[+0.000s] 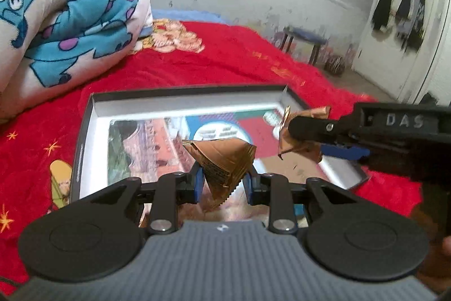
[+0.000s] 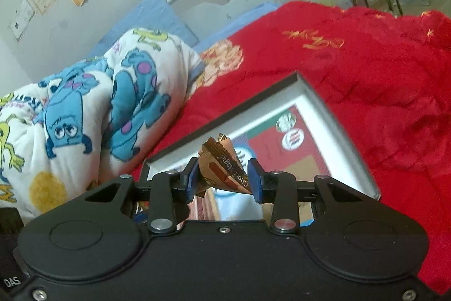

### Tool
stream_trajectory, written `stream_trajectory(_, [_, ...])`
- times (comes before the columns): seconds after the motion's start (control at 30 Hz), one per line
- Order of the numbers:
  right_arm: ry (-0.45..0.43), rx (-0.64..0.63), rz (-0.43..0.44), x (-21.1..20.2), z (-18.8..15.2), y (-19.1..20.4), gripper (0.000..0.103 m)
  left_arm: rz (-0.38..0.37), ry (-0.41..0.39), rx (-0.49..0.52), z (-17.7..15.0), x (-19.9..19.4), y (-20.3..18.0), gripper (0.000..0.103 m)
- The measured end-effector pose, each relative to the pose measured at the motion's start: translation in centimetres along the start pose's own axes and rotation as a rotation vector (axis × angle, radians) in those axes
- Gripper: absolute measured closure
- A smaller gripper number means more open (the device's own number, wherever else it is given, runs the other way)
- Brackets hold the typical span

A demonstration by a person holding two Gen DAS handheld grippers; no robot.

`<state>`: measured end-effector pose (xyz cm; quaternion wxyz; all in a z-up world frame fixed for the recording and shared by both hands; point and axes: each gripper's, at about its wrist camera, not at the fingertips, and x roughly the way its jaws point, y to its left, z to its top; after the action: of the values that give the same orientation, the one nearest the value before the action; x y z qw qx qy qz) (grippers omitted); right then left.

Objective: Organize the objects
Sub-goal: 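Carry both held packets up and over the black box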

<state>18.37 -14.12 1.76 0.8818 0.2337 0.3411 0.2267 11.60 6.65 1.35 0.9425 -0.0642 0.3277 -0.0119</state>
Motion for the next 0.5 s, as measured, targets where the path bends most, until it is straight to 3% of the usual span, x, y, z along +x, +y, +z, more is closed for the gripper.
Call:
stream_trajectory(0.1, [0.021, -0.009, -0.021, 0.2, -0.9, 0.3, 0.067, 0.046, 0.025, 0.032, -0.7, 0.4, -0.3, 0.069])
stream_trajectory(0.5, [0.064, 0.001, -0.042, 1.0, -2.2, -0.1, 0.067, 0.04, 0.053, 0.025, -1.0, 0.6, -0.1, 0.069])
